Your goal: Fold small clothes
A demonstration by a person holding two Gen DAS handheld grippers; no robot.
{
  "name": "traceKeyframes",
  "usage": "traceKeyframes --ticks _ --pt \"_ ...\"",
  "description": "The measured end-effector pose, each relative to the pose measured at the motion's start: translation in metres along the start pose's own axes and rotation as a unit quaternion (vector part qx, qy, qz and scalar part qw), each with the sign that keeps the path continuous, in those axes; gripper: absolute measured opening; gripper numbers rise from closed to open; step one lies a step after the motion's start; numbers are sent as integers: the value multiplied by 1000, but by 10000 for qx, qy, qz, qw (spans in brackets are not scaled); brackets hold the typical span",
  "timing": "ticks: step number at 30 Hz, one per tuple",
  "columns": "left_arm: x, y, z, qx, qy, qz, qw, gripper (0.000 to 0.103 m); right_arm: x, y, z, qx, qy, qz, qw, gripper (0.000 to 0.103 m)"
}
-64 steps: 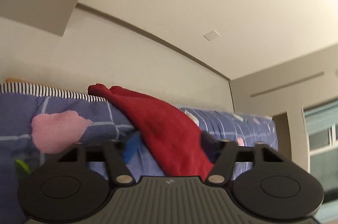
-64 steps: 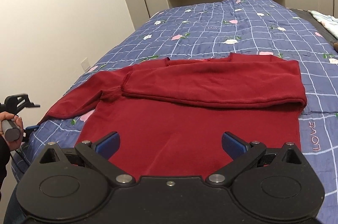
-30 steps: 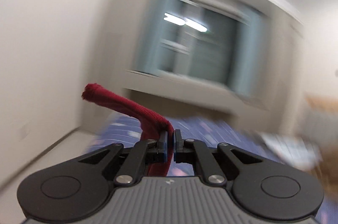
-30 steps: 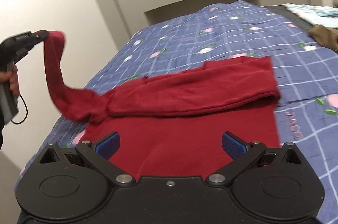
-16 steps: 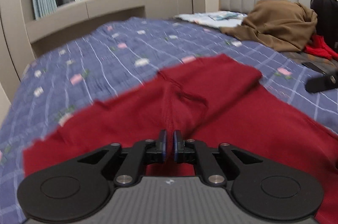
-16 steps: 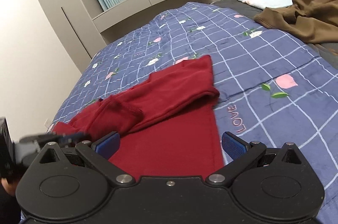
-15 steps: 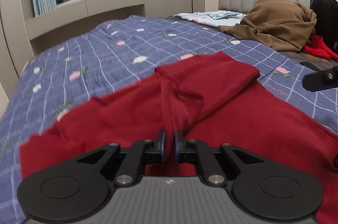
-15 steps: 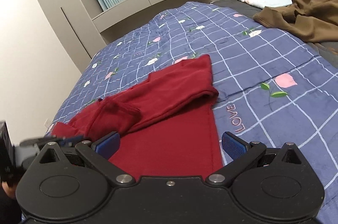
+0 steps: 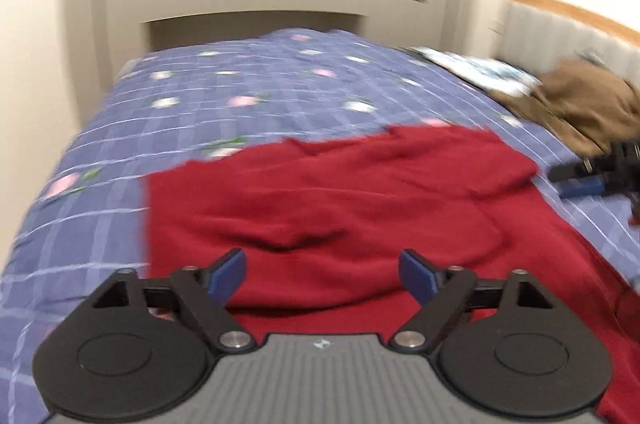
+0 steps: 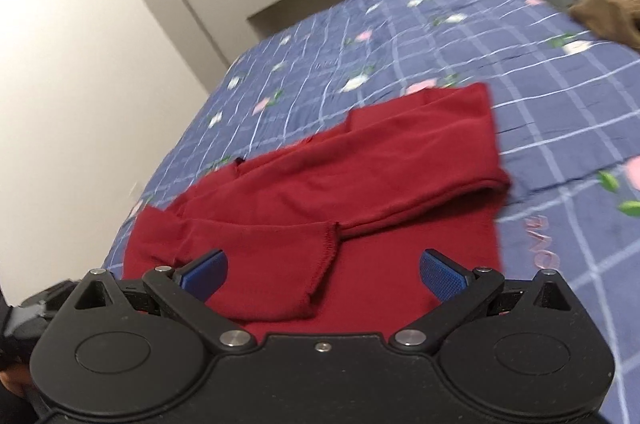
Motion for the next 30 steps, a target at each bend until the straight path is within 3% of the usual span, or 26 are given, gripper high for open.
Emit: traceKeyframes --ticks 5,8,14,20,24,30 --pt "-60 -6 -12 2 881 -554 9946 96 -4 -41 -2 -413 68 50 9991 78" --pt "-92 -20 -20 -27 1407 -637 9880 97 -4 -60 1 -603 -92 84 9981 64" --pt "-139 -57 -34 -135 2211 -721 9725 97 -13 -77 8 -755 177 343 9964 13" --pt "-155 -74 -45 -164 2439 -600 9678 97 -34 -62 -5 -364 1126 425 9921 10" --pt "-150 -71 -43 -83 2443 -527 9682 97 -51 -45 -33 106 1940 620 9790 10" --pt "-136 -73 -43 -94 2390 -409 9701 97 -43 -24 -81 644 2267 902 9676 10"
Point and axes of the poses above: each gripper's, at about its wrist camera, not at the fingertips, and y roughly against the way its jaws point, x to its right, z to its underside, the point moved 6 cm from there along -y, roughly the way its jaws point, and after that the axes turned 6 degrees about -z, right-handed, at the moved point
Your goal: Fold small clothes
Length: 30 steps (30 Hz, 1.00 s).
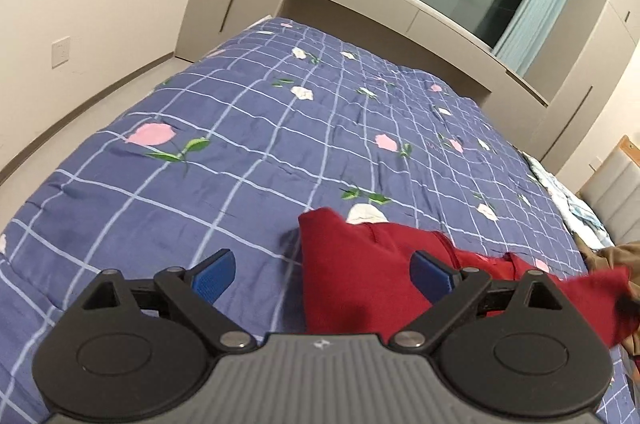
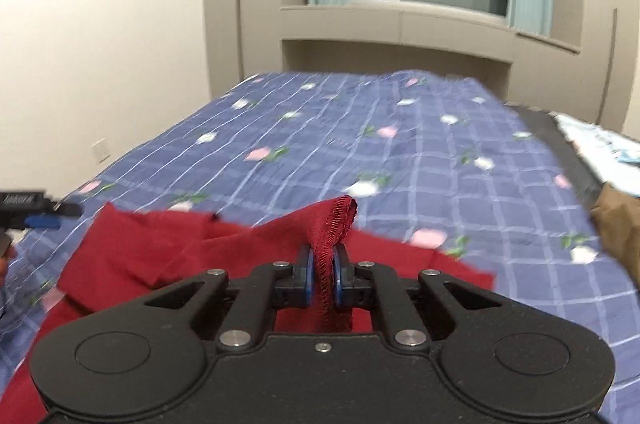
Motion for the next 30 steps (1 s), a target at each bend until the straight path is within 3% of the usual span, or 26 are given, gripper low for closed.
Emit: traceKeyframes --ticks 3,8,12,14,17,21,25,28,30 --pt "7 -7 3 -104 -56 -10 9999 97 21 -4 3 -70 -178 131 9997 10" --pt "17 -29 11 -334 -103 -98 9993 95 42 -34 37 -615 -604 134 9962 11" --pt "17 -49 19 -639 -200 -592 9960 82 54 -53 55 -819 -812 289 9929 11" --pt "15 -55 22 -701 -281 -815 9938 80 59 -59 60 -891 -902 322 9914 13" --pt "21 -54 23 -639 -477 -931 9925 81 64 -67 66 -1077 -850 465 9895 22" --pt "30 -37 16 -352 -473 -939 9938 94 65 -54 60 -862 -636 666 9920 51" --pt "46 -32 16 -128 -624 -744 9952 96 48 -60 56 -780 -351 339 9958 72" --pt "50 -43 26 -288 -796 -974 9916 96 34 -73 59 -903 -13 301 9955 76" --pt "48 -52 34 -424 -927 -1210 9874 96 36 -82 64 -1006 119 521 9935 76"
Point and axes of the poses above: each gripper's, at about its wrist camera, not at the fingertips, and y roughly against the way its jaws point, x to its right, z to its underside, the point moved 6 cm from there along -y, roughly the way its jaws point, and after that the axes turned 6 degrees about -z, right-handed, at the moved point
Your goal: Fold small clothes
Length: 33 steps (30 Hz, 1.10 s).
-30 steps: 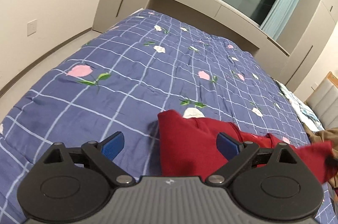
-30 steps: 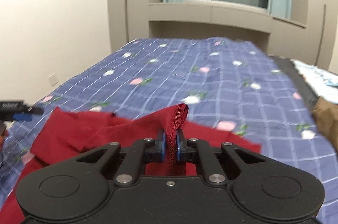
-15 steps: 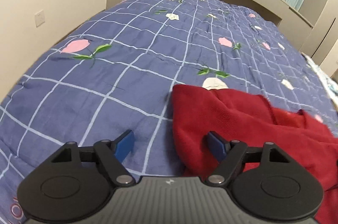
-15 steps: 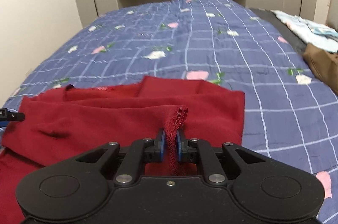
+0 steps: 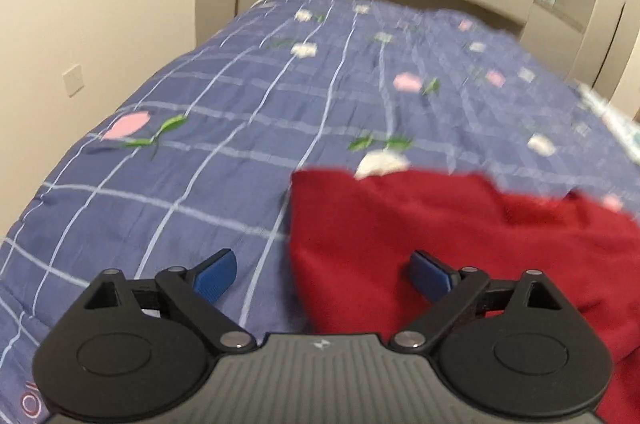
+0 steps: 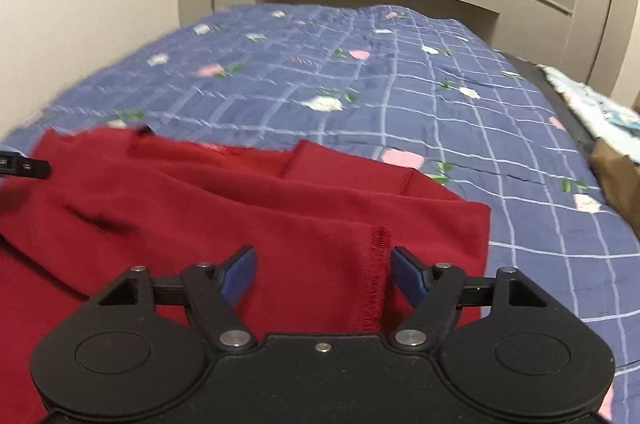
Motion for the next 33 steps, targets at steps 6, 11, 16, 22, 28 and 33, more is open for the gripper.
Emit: traceKeyframes --ticks 6,11,16,22,28,33 --pt "-3 -6 7 26 -47 -93 9999 101 21 -15 11 -101 -174 115 9997 83" --pt "-11 12 3 134 129 -97 9998 101 18 10 13 195 -9 395 9990 85" --pt "-30 11 17 59 134 -555 9984 103 30 10 33 -9 -104 644 9979 93" --pt "-26 11 13 -1 105 -663 9977 102 41 18 36 42 -486 583 9971 96" --pt "-35 39 25 -88 342 -499 9981 102 35 56 49 208 -468 403 9979 102" --pt "-43 73 49 -221 278 -407 9985 102 26 100 72 262 -448 229 9984 102"
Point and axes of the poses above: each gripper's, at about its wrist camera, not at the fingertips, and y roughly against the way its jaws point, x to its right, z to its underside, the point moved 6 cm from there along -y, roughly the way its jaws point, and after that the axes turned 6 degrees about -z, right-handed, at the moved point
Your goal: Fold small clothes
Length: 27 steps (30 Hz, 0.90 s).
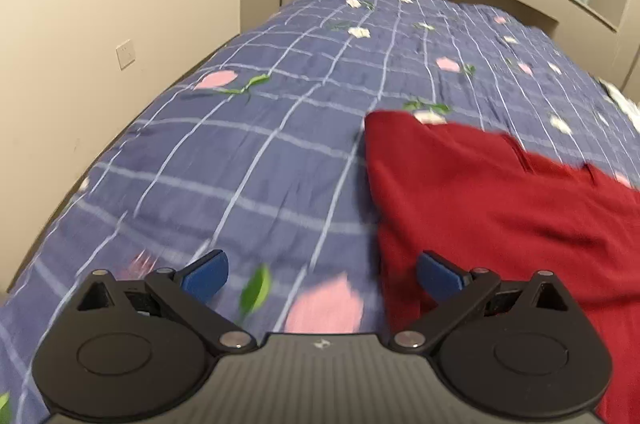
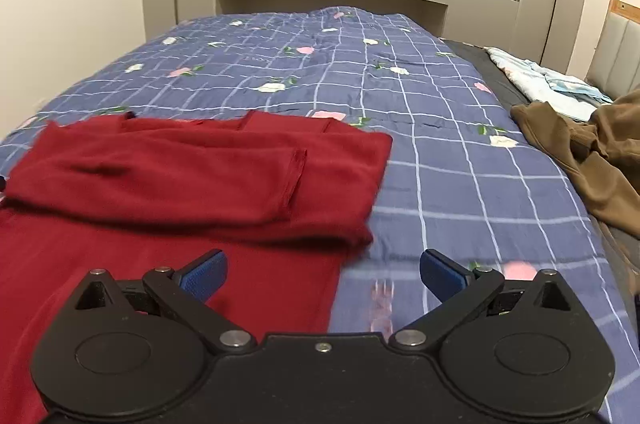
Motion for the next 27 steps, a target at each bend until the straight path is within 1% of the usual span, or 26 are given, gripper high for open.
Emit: traceKeyframes --ticks 5,11,15,19,22,27 --pt "-8 32 36 -128 -331 0 9994 102 -16 44 26 76 229 -211 9995 102" --pt "-12 55 79 -467 -380 116 9981 102 -37 77 60 -89 447 -415 9981 102" --pt "-10 74 103 -312 -665 77 9973 102 -45 91 86 -318 520 -481 9970 102" --pt "-13 87 118 -367 -681 153 9969 102 -52 106 111 -524 653 -459 9954 102" --pt "-15 95 128 -389 -760 183 9962 102 -52 115 126 -639 593 -451 9952 102" --pt "-18 113 146 -475 -946 349 9938 102 -46 134 147 -720 187 -453 9962 102"
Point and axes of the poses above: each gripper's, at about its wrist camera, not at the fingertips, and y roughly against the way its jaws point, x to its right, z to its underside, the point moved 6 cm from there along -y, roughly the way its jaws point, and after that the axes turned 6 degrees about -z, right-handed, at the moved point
